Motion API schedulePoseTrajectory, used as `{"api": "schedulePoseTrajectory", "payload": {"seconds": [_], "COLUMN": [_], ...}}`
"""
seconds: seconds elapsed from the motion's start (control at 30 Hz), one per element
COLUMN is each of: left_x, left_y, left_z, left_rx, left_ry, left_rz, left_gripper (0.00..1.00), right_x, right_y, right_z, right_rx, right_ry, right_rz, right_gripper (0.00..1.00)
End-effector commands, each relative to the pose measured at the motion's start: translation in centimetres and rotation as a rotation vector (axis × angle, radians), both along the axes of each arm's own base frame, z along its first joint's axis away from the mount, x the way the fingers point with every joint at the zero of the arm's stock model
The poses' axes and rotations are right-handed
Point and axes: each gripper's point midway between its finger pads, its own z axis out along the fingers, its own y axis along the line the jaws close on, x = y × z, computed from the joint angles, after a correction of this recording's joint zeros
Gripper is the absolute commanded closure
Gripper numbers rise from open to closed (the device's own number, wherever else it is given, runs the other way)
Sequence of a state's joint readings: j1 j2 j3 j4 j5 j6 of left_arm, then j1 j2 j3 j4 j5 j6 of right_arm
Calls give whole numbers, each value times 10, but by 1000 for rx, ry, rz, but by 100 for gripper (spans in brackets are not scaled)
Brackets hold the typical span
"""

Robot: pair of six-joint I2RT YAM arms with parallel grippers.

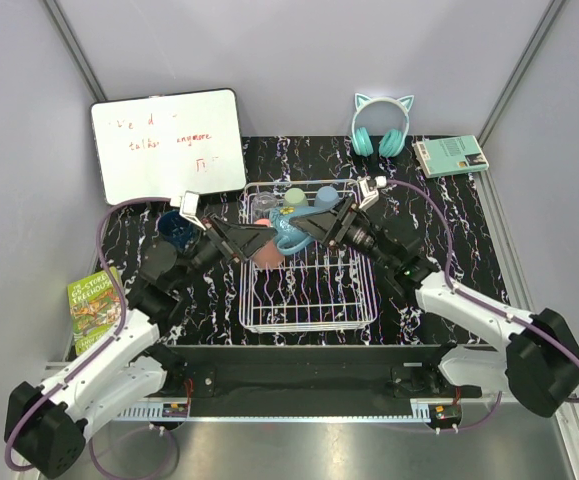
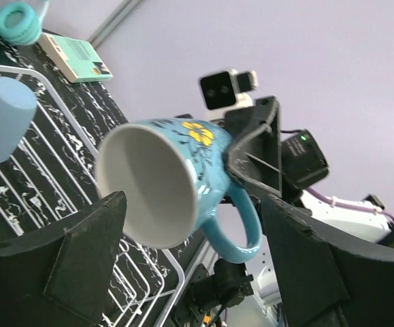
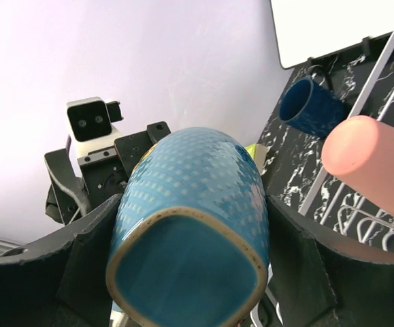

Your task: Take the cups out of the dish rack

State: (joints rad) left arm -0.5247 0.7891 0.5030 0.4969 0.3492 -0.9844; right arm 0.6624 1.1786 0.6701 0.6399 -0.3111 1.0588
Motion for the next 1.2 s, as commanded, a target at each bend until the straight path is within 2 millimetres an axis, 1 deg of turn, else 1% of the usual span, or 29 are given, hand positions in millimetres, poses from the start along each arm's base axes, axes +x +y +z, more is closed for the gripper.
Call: {"api": "schedulePoseTrajectory", "payload": {"seconds": [0.0, 0.1, 0.27, 0.3, 0.37, 0.4, 0.43, 0.47, 0.53, 0.63, 0.77, 0.8, 0.87, 0.9, 1.03, 1.1, 1.13, 1.17], "left_x": [-10, -14, -17, -18, -18, -19, -19, -20, -20, -19, -20, -19, -19, -19, -22, -18, -15, -15], "left_y": [-9, -16, -27, -31, -34, -38, -39, -41, -44, -46, -49, -51, -52, -53, -55, -55, -55, -55], "left_z": [26, 28, 23, 20, 21, 18, 21, 20, 20, 20, 22, 20, 19, 17, 17, 15, 5, 5], "left_rx": [-40, -42, -39, -33, -36, -31, -32, -32, -33, -36, -39, -36, -38, -36, -37, -12, 30, 43], "left_ry": [-100, -109, -106, -97, -102, -97, -102, -103, -104, -106, -113, -107, -107, -100, -103, -88, -58, -54], "left_rz": [-42, -65, -88, -100, -106, -116, -119, -126, -134, -136, -148, -154, -164, -167, -184, -166, -155, -150], "left_gripper": [18, 22, 29, 31, 33, 36, 40, 41, 45, 49, 65, 75, 88, 100, 100, 100, 100, 100], "right_x": [-9, -7, -8, -9, -11, -10, -10, -12, -13, -17, -22, -23, -24, -24, -25, -24, -24, -25], "right_y": [3, 6, 10, 11, 13, 13, 14, 15, 15, 16, 18, 18, 19, 18, 17, 17, 18, 18], "right_z": [52, 50, 50, 51, 50, 50, 49, 49, 50, 51, 50, 49, 48, 48, 47, 43, 42, 42], "right_rx": [165, 165, 172, 176, 181, 187, 188, 195, 204, 218, 226, 226, 229, 229, 220, 206, 200, 192], "right_ry": [-107, -101, -96, -99, -92, -95, -91, -91, -90, -91, -91, -88, -87, -87, -91, -81, -85, -81], "right_rz": [67, 79, 108, 115, 132, 134, 138, 151, 162, 185, 222, 225, 231, 231, 227, 225, 223, 224], "right_gripper": [100, 100, 100, 100, 100, 100, 100, 100, 100, 100, 100, 100, 100, 100, 100, 100, 100, 100]}}
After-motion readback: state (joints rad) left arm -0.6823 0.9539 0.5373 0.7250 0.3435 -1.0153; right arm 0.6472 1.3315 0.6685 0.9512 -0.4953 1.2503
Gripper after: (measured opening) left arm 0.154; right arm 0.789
